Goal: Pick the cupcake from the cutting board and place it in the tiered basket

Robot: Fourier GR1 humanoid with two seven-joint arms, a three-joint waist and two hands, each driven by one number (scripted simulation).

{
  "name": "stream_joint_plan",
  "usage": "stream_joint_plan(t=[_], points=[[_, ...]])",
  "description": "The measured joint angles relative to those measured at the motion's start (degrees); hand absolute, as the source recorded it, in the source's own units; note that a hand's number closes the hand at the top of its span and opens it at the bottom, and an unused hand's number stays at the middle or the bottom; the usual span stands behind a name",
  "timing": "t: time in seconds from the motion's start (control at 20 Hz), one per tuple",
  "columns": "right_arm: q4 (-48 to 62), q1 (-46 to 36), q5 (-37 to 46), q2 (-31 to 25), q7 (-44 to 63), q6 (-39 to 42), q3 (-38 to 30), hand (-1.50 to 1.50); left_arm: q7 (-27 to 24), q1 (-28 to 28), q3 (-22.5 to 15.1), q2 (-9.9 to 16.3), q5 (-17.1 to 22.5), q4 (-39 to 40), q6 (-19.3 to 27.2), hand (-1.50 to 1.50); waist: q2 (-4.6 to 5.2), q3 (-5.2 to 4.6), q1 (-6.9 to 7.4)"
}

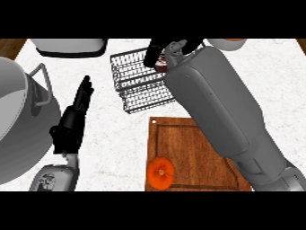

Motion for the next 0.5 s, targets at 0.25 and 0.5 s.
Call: stream_joint_plan(t=[0.25,0.5], points=[[-1.63,1.98,-3.20,0.20,-1.09,-7.65,-2.52,-1.50,0.12,-0.03,0.16,0.42,0.31,-0.13,-0.11,0.00,-0.09,0.00,-0.16],[-7.14,4.22,-2.18,-0.80,-0.04,-14.33,-6.74,-1.50,1.02,0.10,-0.10,0.02,0.04,-0.80,1.00,0.00,-0.31,0.01,-0.90]])
